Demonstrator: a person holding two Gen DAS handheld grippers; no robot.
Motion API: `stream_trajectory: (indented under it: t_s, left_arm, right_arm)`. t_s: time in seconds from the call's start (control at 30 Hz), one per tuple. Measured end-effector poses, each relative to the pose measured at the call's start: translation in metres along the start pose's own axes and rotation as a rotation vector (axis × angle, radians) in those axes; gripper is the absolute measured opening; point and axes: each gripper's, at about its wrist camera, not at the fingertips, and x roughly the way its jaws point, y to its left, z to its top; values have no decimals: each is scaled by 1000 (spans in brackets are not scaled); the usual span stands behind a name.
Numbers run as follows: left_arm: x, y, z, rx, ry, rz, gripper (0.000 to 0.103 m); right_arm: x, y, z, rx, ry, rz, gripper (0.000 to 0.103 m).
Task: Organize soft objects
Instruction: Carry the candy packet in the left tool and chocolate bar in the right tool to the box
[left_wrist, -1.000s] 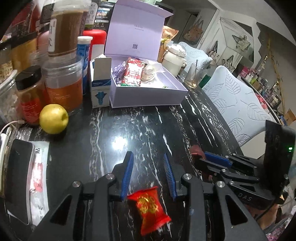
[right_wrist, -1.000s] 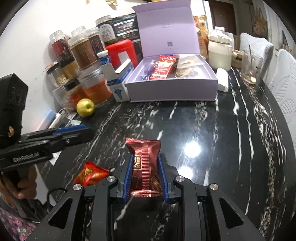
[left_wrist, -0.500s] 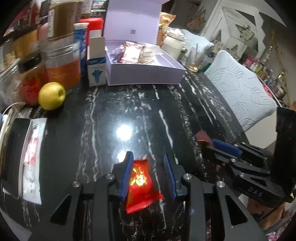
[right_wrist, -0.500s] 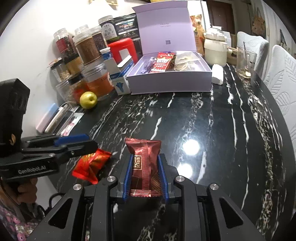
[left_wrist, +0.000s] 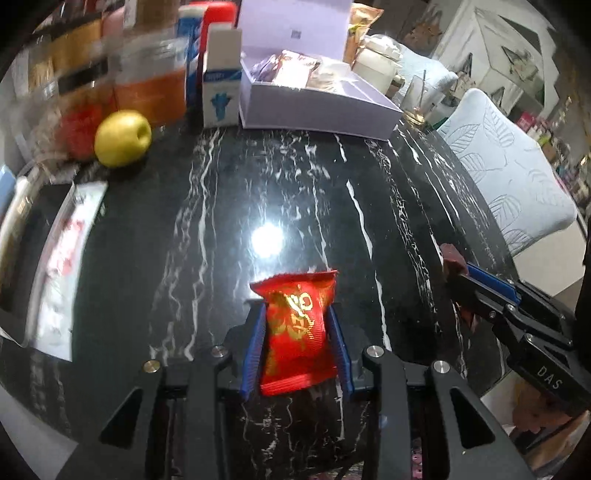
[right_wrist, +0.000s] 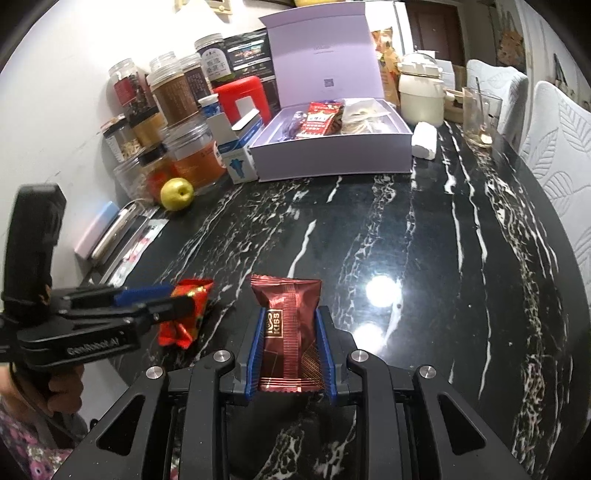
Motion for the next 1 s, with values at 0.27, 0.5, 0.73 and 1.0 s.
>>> stream_trajectory:
  t_s: [0.27, 0.5, 0.73, 1.0]
  left_arm:
    - [6, -8, -4, 39, -21, 18, 35]
    - [5, -23, -3, 140, -49, -1, 32]
    - [-6, -33, 8, 172, -90, -22, 32]
    - [-13, -41, 33, 196, -148, -32, 32]
  right_arm:
    - [2, -4, 0, 16, 4, -5, 27]
    - [7, -7, 1, 26, 15, -1, 27]
    - [8, -12, 4, 39, 11, 15, 27]
    - [6, -12, 19, 26, -18, 24, 27]
